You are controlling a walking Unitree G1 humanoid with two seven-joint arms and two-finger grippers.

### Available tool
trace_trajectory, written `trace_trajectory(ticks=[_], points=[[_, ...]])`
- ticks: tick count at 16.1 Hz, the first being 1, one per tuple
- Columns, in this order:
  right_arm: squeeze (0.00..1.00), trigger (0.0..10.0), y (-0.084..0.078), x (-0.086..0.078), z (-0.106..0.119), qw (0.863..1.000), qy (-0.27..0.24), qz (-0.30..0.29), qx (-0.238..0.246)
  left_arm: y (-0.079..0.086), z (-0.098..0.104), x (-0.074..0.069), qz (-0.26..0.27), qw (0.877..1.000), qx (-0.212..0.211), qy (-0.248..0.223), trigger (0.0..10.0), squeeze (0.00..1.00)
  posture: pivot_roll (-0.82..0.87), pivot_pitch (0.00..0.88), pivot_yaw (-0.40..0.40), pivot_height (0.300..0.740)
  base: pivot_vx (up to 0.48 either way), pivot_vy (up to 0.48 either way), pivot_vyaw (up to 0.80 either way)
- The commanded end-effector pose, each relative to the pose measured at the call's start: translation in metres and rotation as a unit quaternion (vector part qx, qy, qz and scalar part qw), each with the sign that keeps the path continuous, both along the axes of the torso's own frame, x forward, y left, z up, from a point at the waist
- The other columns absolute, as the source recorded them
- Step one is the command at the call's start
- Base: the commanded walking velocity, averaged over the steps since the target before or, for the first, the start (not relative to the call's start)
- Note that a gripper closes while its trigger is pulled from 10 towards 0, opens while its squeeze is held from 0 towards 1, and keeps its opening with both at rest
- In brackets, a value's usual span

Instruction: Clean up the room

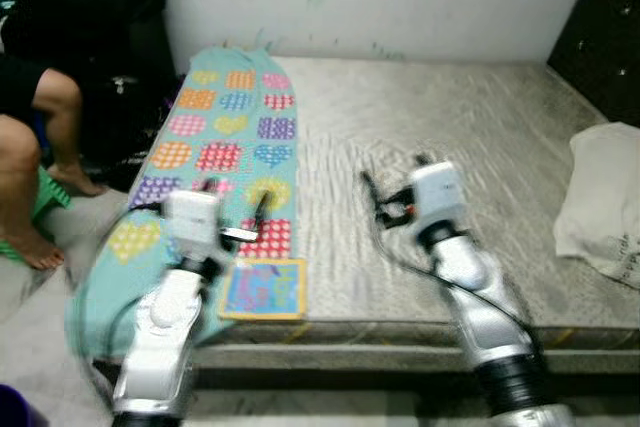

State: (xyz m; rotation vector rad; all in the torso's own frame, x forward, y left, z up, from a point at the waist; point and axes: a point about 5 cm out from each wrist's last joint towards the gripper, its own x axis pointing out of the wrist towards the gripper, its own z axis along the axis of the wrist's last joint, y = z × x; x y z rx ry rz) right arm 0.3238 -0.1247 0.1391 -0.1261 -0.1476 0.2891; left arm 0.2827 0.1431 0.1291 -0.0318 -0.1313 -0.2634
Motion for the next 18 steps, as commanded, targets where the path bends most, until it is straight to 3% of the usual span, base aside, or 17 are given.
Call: trace_trajectory(ticks=[1, 6, 18], points=[[0.00, 10.0, 0.0099, -0.0007, 0.0035, 1.000, -0.006, 0.017, 0.003, 0.0090, 0.0057, 0.0005, 0.009, 1.000, -0.007, -0.012, 10.0, 0.00, -0.02, 0.000, -0.057, 0.740, 0.000, 0.000, 0.00], [0.00, 10.0, 0.0095, -0.0009, 0.0034, 1.000, -0.005, 0.018, 0.002, 0.0063, 0.0068, -0.0013, -0.009, 1.000, -0.017, -0.016, 10.0, 0.00, -0.03, 0.000, -0.061, 0.740, 0.000, 0.000, 0.00], [0.00, 10.0, 0.0086, 0.0005, 0.0032, 1.000, -0.004, 0.013, 0.001, 0.0052, 0.0069, -0.0011, -0.019, 1.000, -0.018, -0.017, 10.0, 0.00, -0.03, 0.000, -0.059, 0.740, 0.288, 0.000, 0.00]])
